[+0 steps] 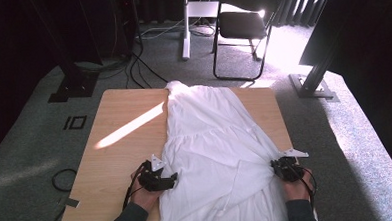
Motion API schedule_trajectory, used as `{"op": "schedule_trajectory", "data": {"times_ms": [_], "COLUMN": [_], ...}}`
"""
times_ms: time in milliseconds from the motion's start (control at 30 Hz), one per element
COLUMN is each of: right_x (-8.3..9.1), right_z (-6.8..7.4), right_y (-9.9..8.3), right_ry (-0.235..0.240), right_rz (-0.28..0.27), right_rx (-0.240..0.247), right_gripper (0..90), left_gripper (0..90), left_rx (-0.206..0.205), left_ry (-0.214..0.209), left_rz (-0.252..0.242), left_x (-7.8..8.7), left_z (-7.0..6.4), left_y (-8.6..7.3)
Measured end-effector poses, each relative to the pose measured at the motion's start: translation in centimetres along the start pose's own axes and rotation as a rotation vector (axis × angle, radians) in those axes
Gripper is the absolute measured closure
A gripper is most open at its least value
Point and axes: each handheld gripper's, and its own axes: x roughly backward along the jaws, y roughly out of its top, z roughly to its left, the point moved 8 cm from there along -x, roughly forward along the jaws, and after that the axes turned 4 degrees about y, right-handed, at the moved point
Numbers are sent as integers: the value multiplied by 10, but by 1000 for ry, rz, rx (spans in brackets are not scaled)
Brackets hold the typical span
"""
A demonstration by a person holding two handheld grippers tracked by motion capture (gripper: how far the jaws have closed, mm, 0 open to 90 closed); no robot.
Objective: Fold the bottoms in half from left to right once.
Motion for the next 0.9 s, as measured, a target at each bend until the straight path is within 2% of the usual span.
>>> {"op": "schedule_trajectory", "data": {"times_ms": [33, 67, 100, 133, 167, 233, 267, 300, 333, 367, 400, 433, 467, 567, 633, 667, 700, 800, 867, 900], "right_x": [0, -1, -1, -1, -1, -1, -1, -3, -5, -7, -10, -10, -12, -22, -28, -28, -38, -44, -44, -41], "right_z": [0, 0, 0, 0, 0, 0, 0, 6, 10, 15, 20, 20, 27, 52, 70, 70, 94, 104, 104, 104], "right_y": [0, 0, 0, 1, 1, 1, 1, 3, 4, 6, 9, 9, 11, 20, 27, 27, 36, 43, 46, 46], "right_ry": [3, 5, 5, 7, 14, 18, 18, 48, 67, 84, 97, 97, 114, 163, 174, 174, 193, 220, 223, 227], "right_rz": [-1, -4, -4, -5, -4, -5, -5, -8, -12, -13, -15, -15, -16, -13, -8, -8, -16, -13, -16, -23], "right_rx": [-3, -2, -2, -5, -19, -23, -23, -44, -48, -52, -49, -49, -41, -4, 32, 32, 84, 78, 75, 71], "right_gripper": [844, 846, 846, 847, 858, 860, 860, 864, 864, 864, 865, 865, 865, 867, 871, 871, 874, 875, 878, 878], "left_gripper": [273, 458, 458, 649, 811, 825, 832, 839, 842, 842, 843, 845, 845, 848, 850, 850, 851, 851, 851, 851], "left_rx": [-1, -5, -13, -13, -18, -59, -59, -61, -61, -38, -14, -14, 11, 85, 125, 125, 192, 207, 192, 188], "left_ry": [5, -2, -31, -58, -50, -5, -5, 65, 65, 115, 135, 135, 158, 189, 226, 226, 253, 262, 249, 241], "left_rz": [-2, -12, -24, -23, -19, -9, -9, 8, 8, 19, 23, 23, 24, 29, 21, 21, 15, 31, 15, -10], "left_x": [-1, -2, -2, -2, -3, -3, -3, 0, 0, 3, 5, 5, 7, 9, 11, 11, 14, 17, 23, 29], "left_z": [-1, -3, -6, -9, -9, -5, -5, 18, 18, 42, 55, 55, 68, 100, 116, 116, 134, 143, 142, 139], "left_y": [1, 3, 5, 7, 9, 10, 10, 8, 8, 6, 5, 5, 3, -2, -5, -5, -10, -11, -5, 1]}}
